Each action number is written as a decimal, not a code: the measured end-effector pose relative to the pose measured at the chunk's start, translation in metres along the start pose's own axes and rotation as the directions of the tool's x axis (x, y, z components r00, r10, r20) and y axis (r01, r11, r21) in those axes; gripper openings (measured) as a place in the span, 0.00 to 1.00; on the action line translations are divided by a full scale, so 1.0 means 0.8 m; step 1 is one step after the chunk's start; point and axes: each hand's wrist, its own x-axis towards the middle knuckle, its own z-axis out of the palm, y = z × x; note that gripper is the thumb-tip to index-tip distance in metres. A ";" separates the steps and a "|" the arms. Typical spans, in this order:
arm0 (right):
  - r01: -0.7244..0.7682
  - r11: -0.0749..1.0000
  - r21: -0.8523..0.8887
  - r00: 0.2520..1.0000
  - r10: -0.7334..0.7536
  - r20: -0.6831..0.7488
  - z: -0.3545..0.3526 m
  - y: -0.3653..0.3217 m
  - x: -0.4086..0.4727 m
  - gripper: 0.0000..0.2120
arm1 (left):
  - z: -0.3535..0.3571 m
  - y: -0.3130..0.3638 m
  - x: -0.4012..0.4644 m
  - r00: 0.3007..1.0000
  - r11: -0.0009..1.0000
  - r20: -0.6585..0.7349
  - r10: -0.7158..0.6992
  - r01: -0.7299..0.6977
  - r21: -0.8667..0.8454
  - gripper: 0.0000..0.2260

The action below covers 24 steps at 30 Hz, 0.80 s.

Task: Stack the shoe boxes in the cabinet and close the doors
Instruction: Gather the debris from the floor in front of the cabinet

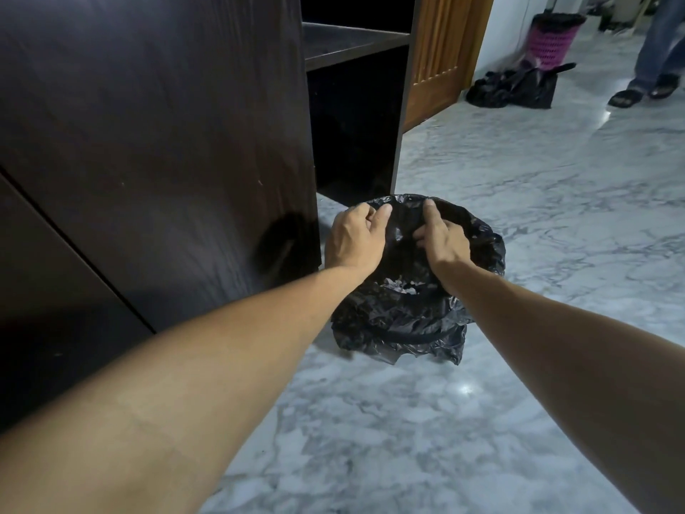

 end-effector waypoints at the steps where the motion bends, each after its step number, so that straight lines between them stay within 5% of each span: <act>1: 0.040 0.999 -0.024 0.998 -0.039 0.045 0.005 0.000 -0.001 0.30 | -0.011 -0.004 0.001 1.000 1.000 0.018 -0.005 0.005 0.011 0.18; 4: 0.125 0.981 -0.151 0.952 -0.075 0.298 0.020 -0.006 -0.012 0.29 | -0.055 -0.021 0.004 0.978 0.989 0.198 -0.069 0.042 0.139 0.16; 7: 0.323 0.870 -0.373 0.829 -0.071 0.554 0.035 -0.020 -0.038 0.35 | -0.105 -0.052 -0.001 0.866 0.933 0.454 -0.208 0.036 0.358 0.15; 10: 0.479 0.681 -0.554 0.830 -0.147 0.538 0.053 -0.022 -0.059 0.18 | -0.142 -0.096 -0.029 0.779 0.879 0.544 -0.311 0.018 0.476 0.16; 12: 0.506 0.639 -0.579 0.840 -0.212 0.500 0.061 -0.024 -0.068 0.10 | -0.154 -0.133 -0.057 0.740 0.867 0.562 -0.371 0.058 0.496 0.14; 15: 0.536 0.630 -0.562 0.826 -0.255 0.503 0.073 -0.029 -0.088 0.17 | -0.168 -0.189 -0.106 0.705 0.862 0.564 -0.431 0.138 0.487 0.16; 19: 0.604 0.620 -0.500 0.771 -0.296 0.565 0.091 -0.037 -0.121 0.17 | -0.177 -0.265 -0.164 0.740 0.801 0.443 -0.505 0.212 0.559 0.08; 24: 0.647 0.631 -0.428 0.722 -0.327 0.610 0.119 -0.040 -0.141 0.09 | -0.178 -0.337 -0.221 0.775 0.747 0.330 -0.539 0.259 0.612 0.15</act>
